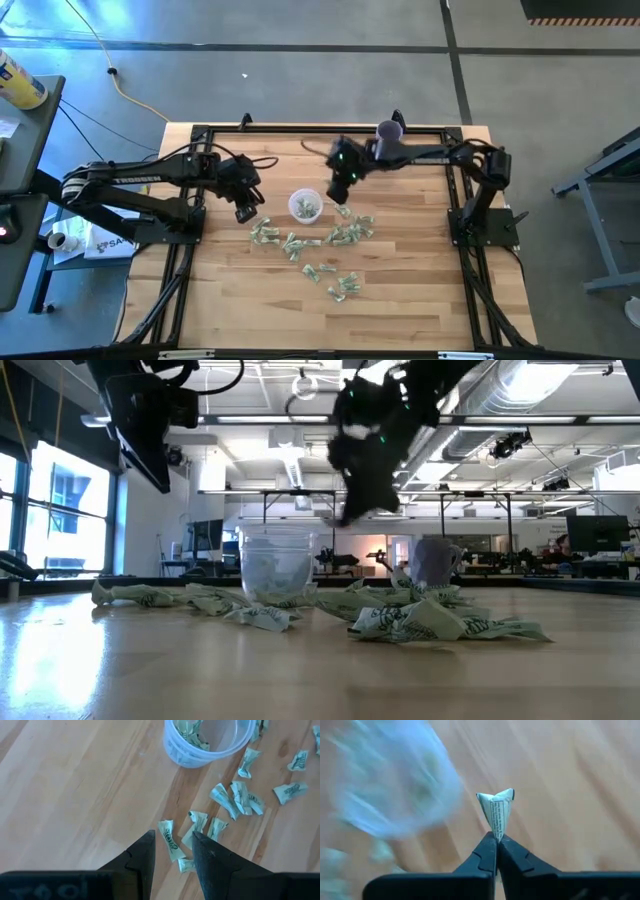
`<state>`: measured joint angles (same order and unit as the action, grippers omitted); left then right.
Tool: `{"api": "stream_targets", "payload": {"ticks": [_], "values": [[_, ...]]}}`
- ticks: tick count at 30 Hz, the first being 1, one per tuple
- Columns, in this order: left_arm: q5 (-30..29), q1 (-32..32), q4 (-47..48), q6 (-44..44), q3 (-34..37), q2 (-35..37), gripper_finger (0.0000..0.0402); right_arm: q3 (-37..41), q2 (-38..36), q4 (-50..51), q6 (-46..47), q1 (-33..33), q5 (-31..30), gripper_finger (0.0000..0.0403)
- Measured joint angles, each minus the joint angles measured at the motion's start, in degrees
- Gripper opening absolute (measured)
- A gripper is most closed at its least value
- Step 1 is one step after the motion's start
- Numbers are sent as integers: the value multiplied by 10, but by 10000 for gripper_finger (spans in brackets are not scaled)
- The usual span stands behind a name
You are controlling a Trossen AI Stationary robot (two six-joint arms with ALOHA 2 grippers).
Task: Pick and place Stevia / Truvia into bins
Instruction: Put the white stevia packet into the transparent container
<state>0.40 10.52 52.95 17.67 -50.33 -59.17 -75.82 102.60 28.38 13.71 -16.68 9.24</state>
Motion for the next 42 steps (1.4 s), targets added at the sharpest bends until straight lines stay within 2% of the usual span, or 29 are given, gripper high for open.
{"api": "stream_targets", "payload": {"ticks": [4,12,14,16,18,22,27,31,36,42], "values": [[0,0,-4,15,9,22,161,-71,14,9,-50,-2,87,13],[2,0,-67,39,51,39,161,-165,112,43,-102,41,169,15],[22,0,-76,42,60,38,161,-185,135,54,-112,46,180,16],[46,0,-80,51,66,32,161,-200,146,69,-124,45,164,25],[55,0,-73,53,70,30,161,-211,145,77,-133,43,120,47],[53,0,-66,53,71,30,161,-223,142,116,-138,42,43,116],[48,0,-60,46,71,31,161,-256,141,193,-186,45,24,212],[48,0,-48,44,70,13,161,-250,114,258,-239,55,-37,259],[42,0,-56,57,70,-45,161,-160,48,269,-255,49,-81,272],[49,0,-74,114,70,-146,161,8,-59,189,-198,24,-105,273]]}}
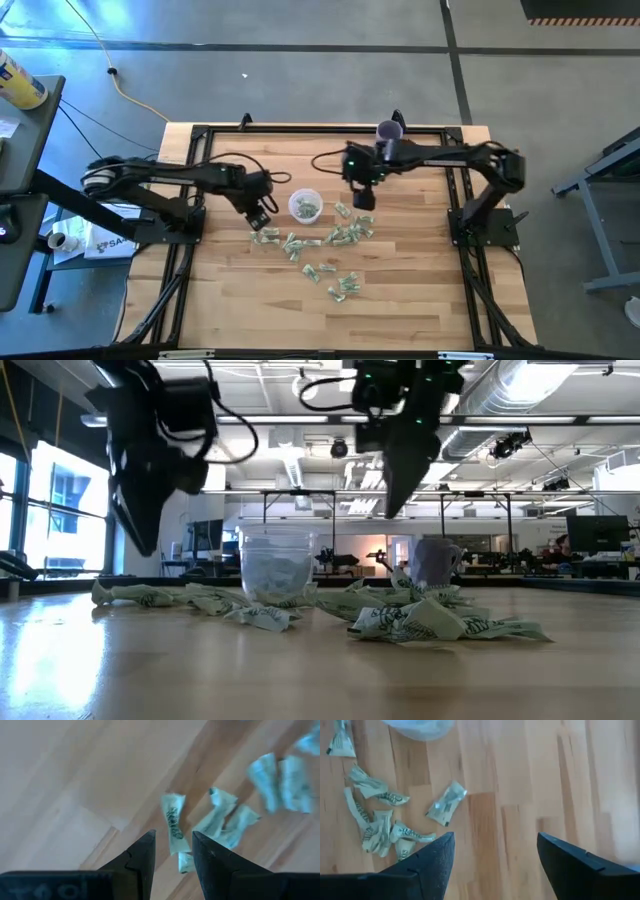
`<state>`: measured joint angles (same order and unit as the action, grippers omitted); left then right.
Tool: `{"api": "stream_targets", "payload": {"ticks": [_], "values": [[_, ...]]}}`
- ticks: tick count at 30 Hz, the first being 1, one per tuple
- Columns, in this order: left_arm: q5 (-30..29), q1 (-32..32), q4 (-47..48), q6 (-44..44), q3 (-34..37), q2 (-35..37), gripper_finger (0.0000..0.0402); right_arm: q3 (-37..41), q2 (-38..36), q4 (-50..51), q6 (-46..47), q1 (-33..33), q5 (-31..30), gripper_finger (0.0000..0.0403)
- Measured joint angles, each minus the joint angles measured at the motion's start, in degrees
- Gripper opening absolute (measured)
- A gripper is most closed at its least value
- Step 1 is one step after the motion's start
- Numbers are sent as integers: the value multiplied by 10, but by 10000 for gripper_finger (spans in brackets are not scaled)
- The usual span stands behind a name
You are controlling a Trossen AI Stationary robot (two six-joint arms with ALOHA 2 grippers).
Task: Pick and place Stevia / Truvia into bins
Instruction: Put the white stevia packet into the transparent container
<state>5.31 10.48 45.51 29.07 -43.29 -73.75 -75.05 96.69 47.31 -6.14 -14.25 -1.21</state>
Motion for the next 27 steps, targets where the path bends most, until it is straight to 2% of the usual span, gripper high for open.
{"api": "stream_targets", "payload": {"ticks": [6,13,19,23,27], "values": [[19,0,-29,31,0,-79,161,95,-73,-58,49,-4,-23,273],[18,-3,-59,41,0,-137,161,112,-95,-67,60,-4,-59,273],[-56,-38,-59,49,-4,-164,157,112,-94,-64,62,-4,-73,273],[-95,-43,-63,46,-3,-166,114,112,-94,-64,62,-4,-76,272],[-151,-38,-73,25,-3,-160,37,112,-98,-71,63,-4,-80,271]]}}
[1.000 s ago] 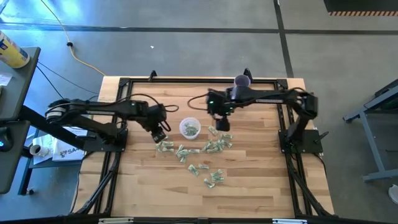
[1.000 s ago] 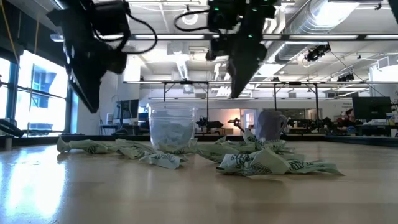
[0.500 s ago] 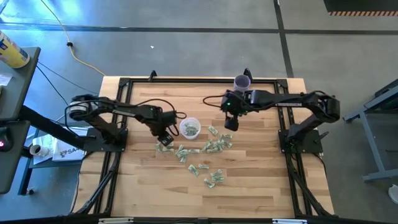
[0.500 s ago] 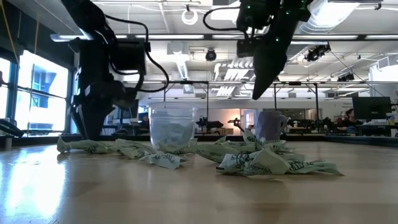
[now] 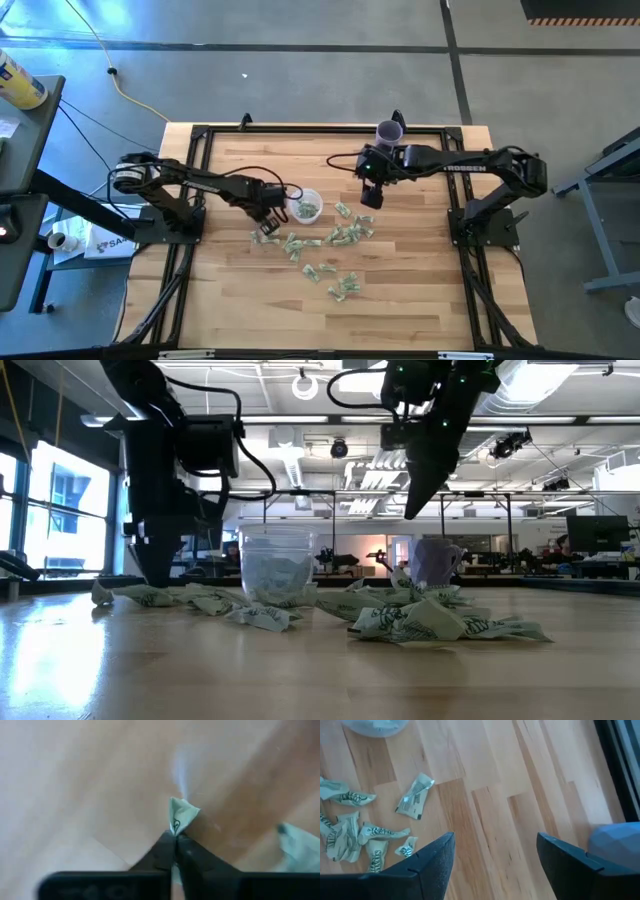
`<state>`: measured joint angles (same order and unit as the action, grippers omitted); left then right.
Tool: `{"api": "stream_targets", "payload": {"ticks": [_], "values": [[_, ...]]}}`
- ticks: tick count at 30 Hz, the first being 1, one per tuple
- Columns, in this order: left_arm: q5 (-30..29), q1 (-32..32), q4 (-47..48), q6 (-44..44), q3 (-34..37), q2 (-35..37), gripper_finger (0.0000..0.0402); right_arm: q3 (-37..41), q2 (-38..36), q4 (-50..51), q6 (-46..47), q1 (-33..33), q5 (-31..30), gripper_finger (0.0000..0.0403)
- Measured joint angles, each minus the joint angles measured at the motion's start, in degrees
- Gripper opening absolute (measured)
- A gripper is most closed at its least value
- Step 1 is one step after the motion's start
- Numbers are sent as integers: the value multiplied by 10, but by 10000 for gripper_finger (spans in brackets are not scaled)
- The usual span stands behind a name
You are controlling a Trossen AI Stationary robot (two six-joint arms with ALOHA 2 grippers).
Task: Pick and place Stevia / Truvia into bins
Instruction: Put the white stevia packet into the transparent container
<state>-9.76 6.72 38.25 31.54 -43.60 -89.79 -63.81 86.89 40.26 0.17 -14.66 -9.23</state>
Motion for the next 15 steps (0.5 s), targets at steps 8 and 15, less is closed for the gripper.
{"api": "stream_targets", "payload": {"ticks": [8,15], "values": [[-46,55,5,-66,-78,49,32,0,-39,8,18,-3,-28,259],[78,84,-96,-151,-165,105,21,0,-57,40,25,-8,-22,259]]}}
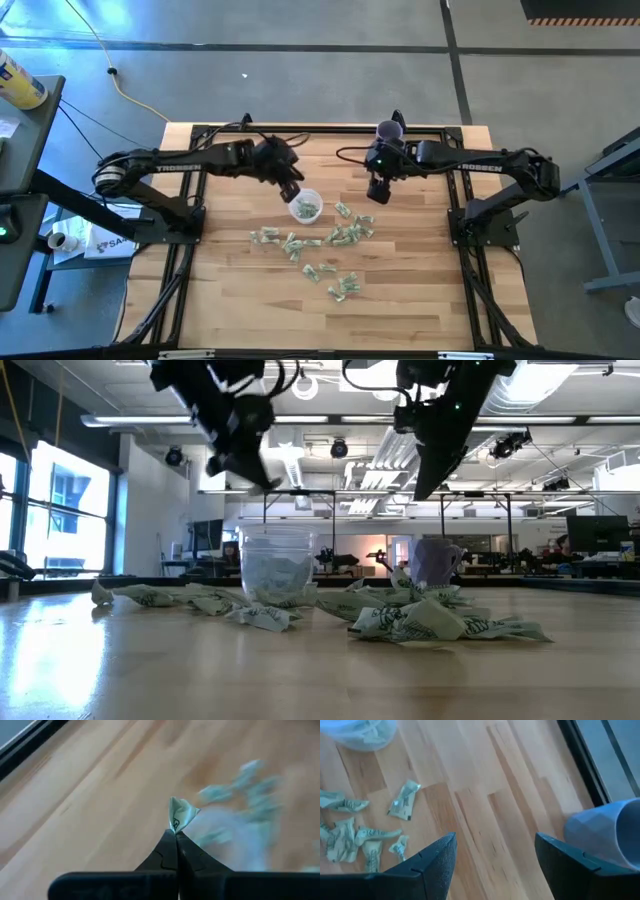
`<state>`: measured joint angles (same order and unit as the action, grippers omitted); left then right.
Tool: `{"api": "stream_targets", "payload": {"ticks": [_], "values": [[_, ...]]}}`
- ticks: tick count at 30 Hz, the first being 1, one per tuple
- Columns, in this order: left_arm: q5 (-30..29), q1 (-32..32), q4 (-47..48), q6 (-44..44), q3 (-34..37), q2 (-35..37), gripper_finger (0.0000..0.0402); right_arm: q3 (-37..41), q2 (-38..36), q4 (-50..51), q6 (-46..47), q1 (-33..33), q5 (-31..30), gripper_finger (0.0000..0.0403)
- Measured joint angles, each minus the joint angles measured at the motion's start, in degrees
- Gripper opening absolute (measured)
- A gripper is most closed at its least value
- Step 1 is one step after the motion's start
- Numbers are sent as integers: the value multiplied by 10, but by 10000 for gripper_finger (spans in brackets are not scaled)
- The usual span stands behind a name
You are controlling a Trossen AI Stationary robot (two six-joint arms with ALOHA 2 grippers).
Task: Pick and place Stevia / Truvia into bins
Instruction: Put the white stevia packet into the transparent container
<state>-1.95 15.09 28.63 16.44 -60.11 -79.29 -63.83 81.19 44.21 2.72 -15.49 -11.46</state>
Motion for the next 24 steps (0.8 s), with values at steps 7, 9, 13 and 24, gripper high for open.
{"api": "stream_targets", "payload": {"ticks": [7,9,13,24], "values": [[80,-30,-24,-15,-6,-64,25,0,0,8,-5,0,0,257],[83,-42,-31,-14,-6,-91,39,0,0,9,-7,0,0,257],[94,-56,-26,14,-6,-112,97,0,0,21,-23,0,22,257],[36,-79,179,71,-78,-14,232,134,1,-82,-83,77,162,259]]}}
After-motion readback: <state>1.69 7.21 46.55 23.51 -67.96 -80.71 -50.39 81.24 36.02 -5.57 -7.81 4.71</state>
